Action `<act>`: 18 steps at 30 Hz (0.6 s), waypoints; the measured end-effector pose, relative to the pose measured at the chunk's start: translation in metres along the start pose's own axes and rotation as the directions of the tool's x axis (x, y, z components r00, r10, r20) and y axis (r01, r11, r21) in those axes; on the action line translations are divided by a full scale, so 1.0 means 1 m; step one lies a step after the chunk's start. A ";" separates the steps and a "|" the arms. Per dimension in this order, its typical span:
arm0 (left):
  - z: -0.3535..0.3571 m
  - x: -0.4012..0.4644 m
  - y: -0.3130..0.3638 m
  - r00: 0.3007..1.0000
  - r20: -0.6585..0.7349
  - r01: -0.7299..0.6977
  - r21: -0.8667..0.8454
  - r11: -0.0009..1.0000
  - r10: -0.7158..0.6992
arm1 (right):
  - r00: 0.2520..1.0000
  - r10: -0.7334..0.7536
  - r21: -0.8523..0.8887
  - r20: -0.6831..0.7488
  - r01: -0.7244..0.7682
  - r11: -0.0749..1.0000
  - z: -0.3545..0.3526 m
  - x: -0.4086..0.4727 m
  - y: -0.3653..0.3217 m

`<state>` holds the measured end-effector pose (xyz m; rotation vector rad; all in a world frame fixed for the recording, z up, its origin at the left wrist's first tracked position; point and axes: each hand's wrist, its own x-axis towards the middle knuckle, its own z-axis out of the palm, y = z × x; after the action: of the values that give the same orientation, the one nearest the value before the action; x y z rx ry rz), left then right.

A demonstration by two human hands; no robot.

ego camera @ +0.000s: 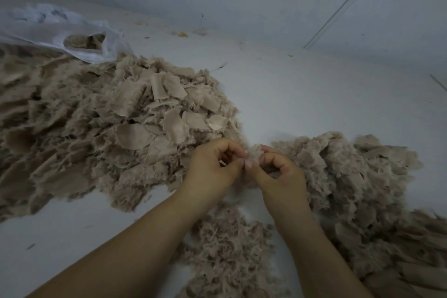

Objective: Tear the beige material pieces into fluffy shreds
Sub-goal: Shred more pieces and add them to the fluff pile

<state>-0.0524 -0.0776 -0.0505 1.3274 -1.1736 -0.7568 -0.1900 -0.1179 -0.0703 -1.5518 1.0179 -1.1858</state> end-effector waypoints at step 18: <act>-0.001 -0.006 0.009 0.992 0.115 0.072 -0.155 0.985 -0.055 | 0.998 0.068 0.102 0.003 -0.068 0.992 0.003 -0.005 -0.009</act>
<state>-0.0549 -0.0707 -0.0429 1.2074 -1.1365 -0.9607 -0.1872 -0.1100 -0.0634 -1.4261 0.9877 -1.1729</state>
